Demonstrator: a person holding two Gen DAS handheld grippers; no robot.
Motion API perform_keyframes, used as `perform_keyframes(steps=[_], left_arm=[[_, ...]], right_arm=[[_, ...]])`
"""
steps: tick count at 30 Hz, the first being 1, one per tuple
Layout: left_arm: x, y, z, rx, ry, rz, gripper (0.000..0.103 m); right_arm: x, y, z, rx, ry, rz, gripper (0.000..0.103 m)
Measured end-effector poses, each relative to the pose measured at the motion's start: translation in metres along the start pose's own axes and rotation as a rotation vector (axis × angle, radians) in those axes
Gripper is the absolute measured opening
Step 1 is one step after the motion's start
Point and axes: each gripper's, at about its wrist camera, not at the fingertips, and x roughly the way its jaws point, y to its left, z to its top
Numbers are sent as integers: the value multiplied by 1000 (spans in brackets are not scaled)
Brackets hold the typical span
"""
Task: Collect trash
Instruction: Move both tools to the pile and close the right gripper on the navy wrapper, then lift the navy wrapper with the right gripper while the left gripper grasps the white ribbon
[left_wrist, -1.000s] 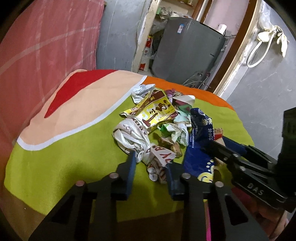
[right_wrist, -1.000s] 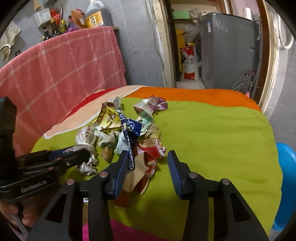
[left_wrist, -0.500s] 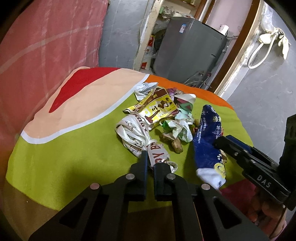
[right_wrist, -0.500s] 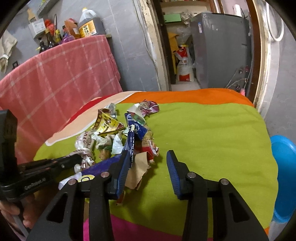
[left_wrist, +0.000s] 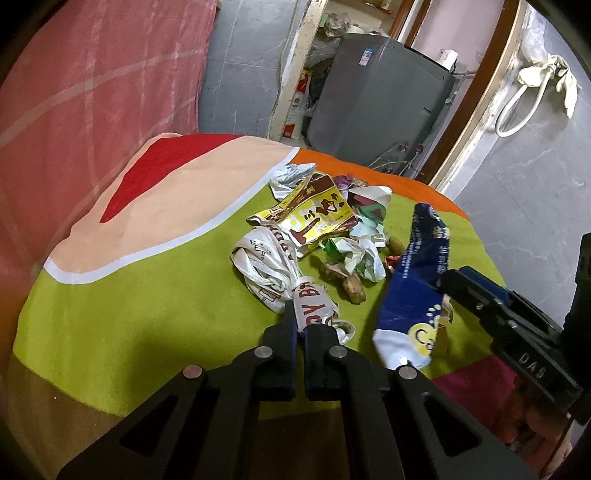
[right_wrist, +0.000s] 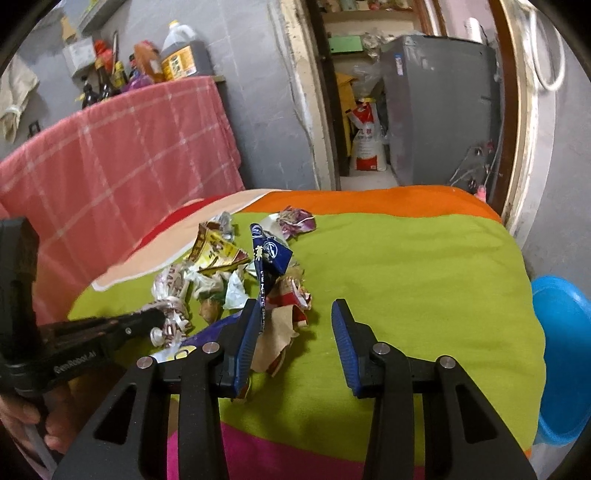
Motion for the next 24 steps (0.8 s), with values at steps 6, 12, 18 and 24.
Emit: perform_keyframes(steps=[6,12,18,24], left_arm=[[-4,0,-2,0,-14,-5,0],[-8,0,-1,8,-29,-1,0],[-9,3,-2,-4,-27,-13,0],[-13,4,-3,-11,-44,-38,0]], right_arm=[[-9,19,1,-92,-55,-32,37],[-7,32,11,-142,-64,21,28],[19,33,16,-134,13,26,18],[35,31,12,-117,82,23,9]])
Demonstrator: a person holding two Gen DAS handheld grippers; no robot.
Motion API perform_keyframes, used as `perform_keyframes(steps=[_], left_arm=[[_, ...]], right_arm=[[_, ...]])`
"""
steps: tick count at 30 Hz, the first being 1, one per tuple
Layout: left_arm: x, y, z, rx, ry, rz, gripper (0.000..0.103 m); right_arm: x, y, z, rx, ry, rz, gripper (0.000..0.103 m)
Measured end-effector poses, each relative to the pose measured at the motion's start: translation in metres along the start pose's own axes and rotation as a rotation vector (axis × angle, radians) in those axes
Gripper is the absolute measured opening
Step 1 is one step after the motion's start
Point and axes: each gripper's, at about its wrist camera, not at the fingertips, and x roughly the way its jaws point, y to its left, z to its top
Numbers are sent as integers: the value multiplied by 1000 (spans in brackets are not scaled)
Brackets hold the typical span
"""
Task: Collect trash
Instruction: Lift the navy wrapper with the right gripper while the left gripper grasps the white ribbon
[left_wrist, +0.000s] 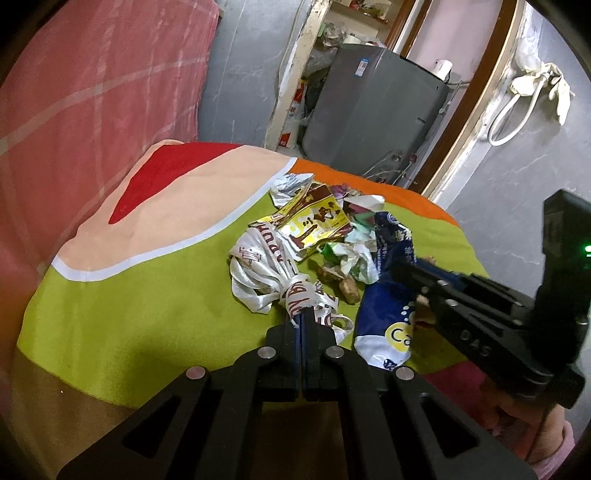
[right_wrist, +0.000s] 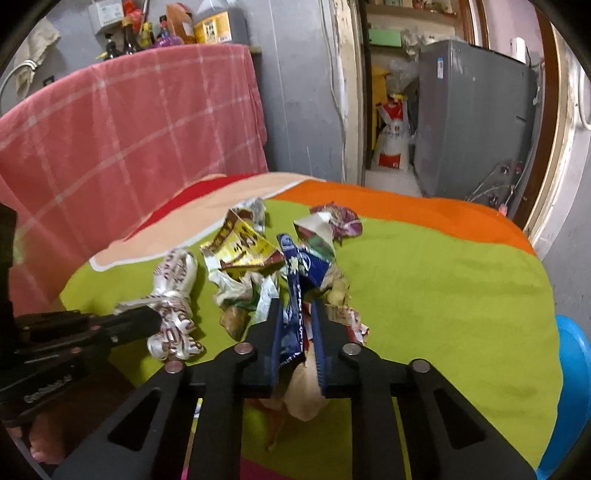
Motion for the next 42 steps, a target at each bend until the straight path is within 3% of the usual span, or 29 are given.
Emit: perform_keyframes(steps=[4,11,19,24,40,41,42], left_arm=[[-13,-8,-2,23,-49,-19,0],[-34,-28,-5,78,-126,-5,0],[-30,-27,-11,62,-81,58,0],[-29,-13,-13,38,-70,63,0],[-19,-2,-15,20,-61,38,0],[-19,-2,-14,20,-61,38,0],[-20,-2,-15,19,-61,37,0]], right_arm=[[-6,-2,-3,18,-23,29,5],[-48,3,-8,7,-174,47,3],[-35,-1,-3,30,-97,49,6],[-21,-2,-8,46,-36,74,19],[20,-7,-2,103,81,115,20],[19,-7,-3,101,77,116,19],[17,-6,-5,103,72,118,9]])
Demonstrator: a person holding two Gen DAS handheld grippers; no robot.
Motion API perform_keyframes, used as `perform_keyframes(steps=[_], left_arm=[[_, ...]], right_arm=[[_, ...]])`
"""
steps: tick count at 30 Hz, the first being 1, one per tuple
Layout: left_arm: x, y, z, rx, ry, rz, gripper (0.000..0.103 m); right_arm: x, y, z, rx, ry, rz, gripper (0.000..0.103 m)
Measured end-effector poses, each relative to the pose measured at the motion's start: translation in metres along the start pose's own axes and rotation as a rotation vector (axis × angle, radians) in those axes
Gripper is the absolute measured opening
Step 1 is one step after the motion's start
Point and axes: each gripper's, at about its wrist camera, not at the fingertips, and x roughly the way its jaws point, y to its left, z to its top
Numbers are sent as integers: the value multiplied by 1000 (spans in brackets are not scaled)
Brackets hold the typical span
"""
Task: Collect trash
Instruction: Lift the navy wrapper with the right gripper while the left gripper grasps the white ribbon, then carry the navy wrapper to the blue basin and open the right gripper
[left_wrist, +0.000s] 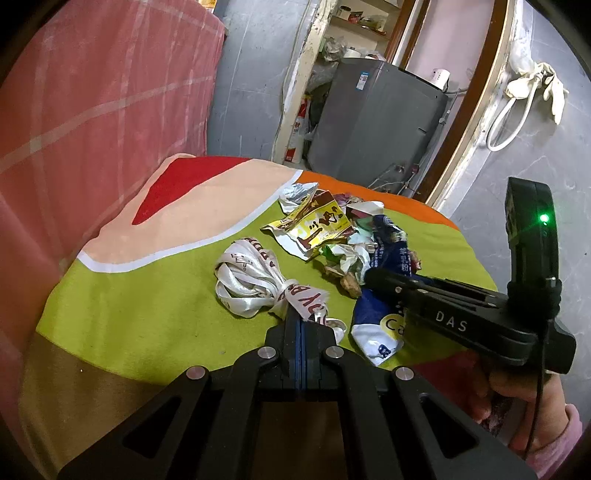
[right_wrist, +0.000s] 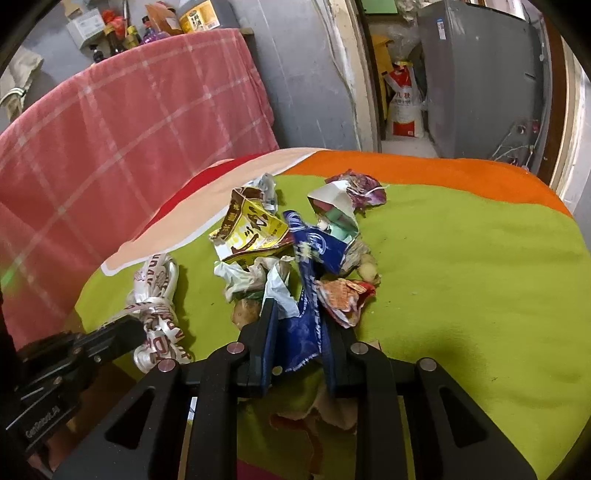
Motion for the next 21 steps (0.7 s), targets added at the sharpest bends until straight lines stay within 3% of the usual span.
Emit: perform_keyframes(steps=[8,16,21], left_arm=[[-6,-3,-2,-3,-17,-7,0],[-21,-22,-5,35,-82,-27,0],[-38,-50,2,83,-168,-69,0]], right_arm=[[-24,0,-15,25,-73,48,4],[-84,14,-33,-56,-294,-8,3],[-129,19,-35,-117,-438,-77,3]])
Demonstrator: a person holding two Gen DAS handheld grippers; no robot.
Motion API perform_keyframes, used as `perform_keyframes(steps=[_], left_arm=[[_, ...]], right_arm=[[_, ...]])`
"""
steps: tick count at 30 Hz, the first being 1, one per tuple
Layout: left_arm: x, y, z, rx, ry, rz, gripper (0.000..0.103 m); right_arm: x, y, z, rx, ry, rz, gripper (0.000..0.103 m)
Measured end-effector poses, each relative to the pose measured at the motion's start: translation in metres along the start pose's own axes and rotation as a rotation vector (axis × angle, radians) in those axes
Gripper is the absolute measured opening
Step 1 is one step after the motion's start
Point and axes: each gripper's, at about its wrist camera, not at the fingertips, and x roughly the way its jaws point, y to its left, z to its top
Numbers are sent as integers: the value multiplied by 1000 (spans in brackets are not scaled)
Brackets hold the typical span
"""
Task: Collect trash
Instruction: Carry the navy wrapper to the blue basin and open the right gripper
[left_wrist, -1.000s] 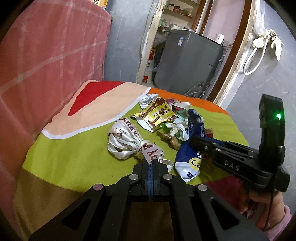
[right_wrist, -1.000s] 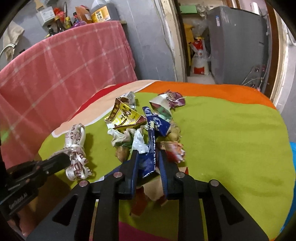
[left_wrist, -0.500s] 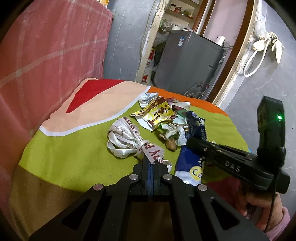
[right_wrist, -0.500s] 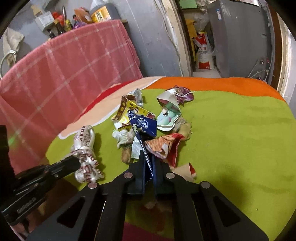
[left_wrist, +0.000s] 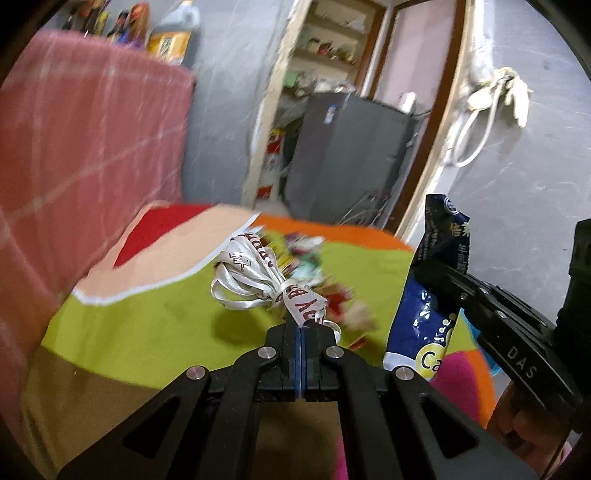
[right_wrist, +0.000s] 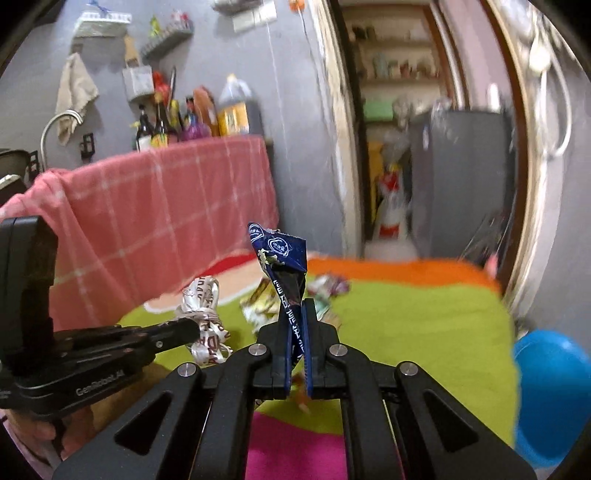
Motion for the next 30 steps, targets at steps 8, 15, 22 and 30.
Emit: perform_keyframes(steps=[8,15,22,30], left_arm=[[-8,-75,23,84,-153,-125,0],[25,-160,30,160,-166,-267,0],[81,-234,24,207,-54,-367,0],[158,-280,11,219,136,-388,0]], right_arm=[[-64,-31,24,-60,-185,-179,3],[-115,-93,24,-84,-274,-409,3],[-139,-162,3,-40,-259,-586,3],[-130,-229,-37,108,-167,-642,3]])
